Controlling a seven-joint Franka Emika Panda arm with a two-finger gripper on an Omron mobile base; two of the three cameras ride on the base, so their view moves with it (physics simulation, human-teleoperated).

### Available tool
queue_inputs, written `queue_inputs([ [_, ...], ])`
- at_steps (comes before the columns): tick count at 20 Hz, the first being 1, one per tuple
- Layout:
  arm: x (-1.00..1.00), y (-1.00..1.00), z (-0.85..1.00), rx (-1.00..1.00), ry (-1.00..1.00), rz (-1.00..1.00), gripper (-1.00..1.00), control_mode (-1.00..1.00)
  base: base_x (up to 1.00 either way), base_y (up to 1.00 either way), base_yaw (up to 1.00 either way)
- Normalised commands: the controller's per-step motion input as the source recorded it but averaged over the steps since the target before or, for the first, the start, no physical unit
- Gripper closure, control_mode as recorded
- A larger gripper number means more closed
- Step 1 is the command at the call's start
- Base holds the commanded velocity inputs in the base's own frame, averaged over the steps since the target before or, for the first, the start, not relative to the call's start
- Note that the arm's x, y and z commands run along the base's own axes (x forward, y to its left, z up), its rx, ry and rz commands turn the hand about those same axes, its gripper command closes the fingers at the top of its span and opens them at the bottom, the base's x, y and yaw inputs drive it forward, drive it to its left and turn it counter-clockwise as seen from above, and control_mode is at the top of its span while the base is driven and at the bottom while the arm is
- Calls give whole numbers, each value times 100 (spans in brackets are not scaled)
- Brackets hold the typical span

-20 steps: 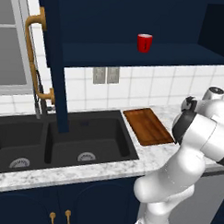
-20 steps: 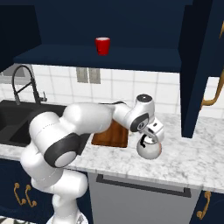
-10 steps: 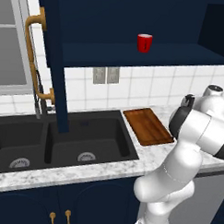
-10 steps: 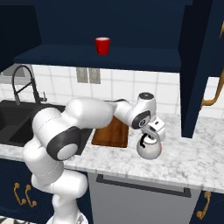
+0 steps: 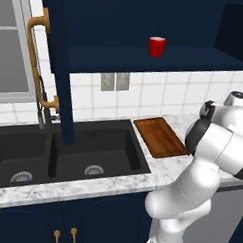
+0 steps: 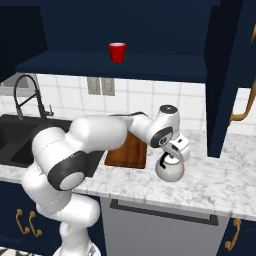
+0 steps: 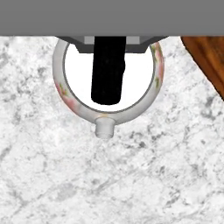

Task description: Pick the kettle from the counter and place it on the tray. Then pick the mug from the cabinet and place it on the tray. Then close the cabinet doors.

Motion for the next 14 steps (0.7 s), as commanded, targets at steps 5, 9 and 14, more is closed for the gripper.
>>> queue_inputs([
  [5, -16, 25, 31, 0, -6, 0, 100, -100, 0, 0, 0],
  [9, -1, 55, 27, 0, -1, 0, 100, -100, 0, 0, 0],
  [14, 0, 63, 29, 0, -3, 0, 100, -100, 0, 0, 0],
])
